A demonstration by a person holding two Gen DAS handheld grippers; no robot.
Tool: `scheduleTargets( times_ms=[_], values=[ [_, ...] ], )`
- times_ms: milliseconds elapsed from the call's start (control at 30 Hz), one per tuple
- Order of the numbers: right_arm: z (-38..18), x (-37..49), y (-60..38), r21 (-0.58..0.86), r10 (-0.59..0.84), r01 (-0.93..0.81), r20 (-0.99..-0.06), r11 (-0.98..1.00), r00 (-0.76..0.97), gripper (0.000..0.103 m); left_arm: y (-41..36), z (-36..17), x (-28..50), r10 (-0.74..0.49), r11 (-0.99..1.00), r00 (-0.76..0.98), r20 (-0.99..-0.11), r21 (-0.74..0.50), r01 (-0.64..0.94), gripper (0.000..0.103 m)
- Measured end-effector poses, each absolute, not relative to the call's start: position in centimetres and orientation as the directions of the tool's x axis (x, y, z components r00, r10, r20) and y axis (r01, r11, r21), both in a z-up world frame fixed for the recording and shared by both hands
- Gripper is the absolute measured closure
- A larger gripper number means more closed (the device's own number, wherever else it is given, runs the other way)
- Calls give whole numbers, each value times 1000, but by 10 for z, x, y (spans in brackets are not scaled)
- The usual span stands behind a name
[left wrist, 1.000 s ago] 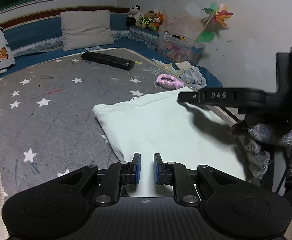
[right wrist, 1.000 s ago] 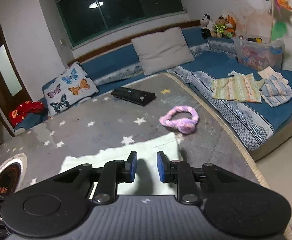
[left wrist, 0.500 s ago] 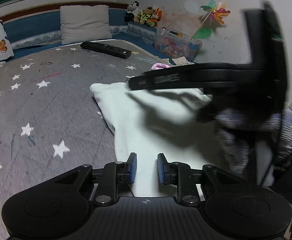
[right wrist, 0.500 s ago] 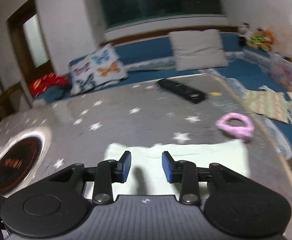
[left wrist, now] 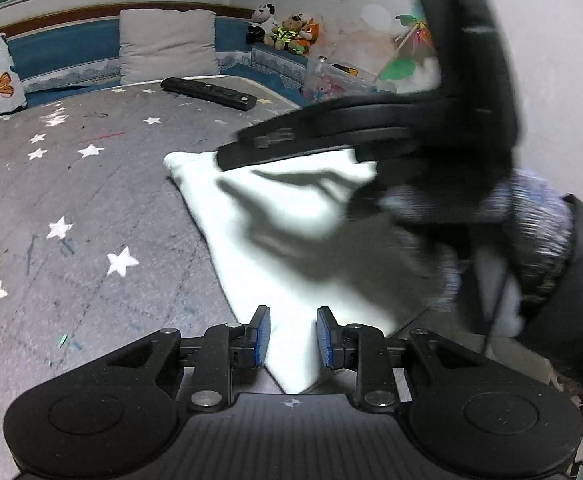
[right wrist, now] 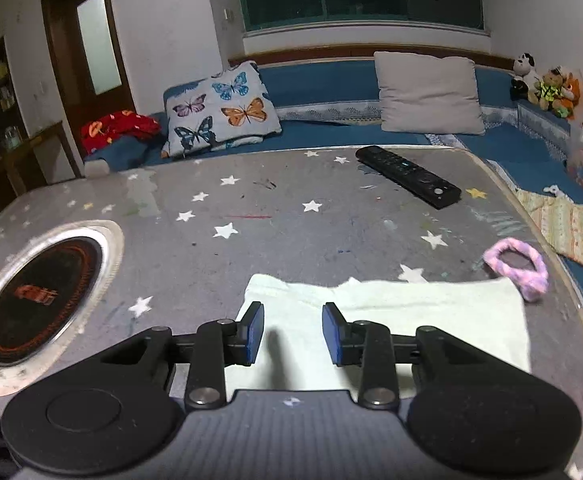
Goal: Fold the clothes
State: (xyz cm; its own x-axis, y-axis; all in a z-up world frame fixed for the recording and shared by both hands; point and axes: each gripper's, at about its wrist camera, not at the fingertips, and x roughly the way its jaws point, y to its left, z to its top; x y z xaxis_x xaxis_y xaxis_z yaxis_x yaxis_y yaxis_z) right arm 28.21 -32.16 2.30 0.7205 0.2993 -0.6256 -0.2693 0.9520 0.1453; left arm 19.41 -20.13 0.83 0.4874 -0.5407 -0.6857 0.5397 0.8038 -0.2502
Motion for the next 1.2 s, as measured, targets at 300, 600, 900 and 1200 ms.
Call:
scheduleTargets(
  times_ms=[300, 600, 900, 1200],
  values=[
    [6, 256, -307, 112, 317, -328, -658, 938, 683, 70, -198, 9, 178, -534, 807, 494, -686, -240, 539, 70],
    [13, 208, -310, 115, 333, -339, -622, 934, 708, 58, -178, 13, 159, -513, 826, 518, -684, -231, 513, 49],
    [17, 141, -374, 195, 213, -124, -549, 973, 809, 46, -159, 19, 135, -502, 837, 562, -658, -205, 508, 19],
    [6, 109, -395, 233, 155, -32, -533, 972, 832, 42, -138, 27, 113, -481, 854, 626, -614, -164, 494, 0]
  ],
)
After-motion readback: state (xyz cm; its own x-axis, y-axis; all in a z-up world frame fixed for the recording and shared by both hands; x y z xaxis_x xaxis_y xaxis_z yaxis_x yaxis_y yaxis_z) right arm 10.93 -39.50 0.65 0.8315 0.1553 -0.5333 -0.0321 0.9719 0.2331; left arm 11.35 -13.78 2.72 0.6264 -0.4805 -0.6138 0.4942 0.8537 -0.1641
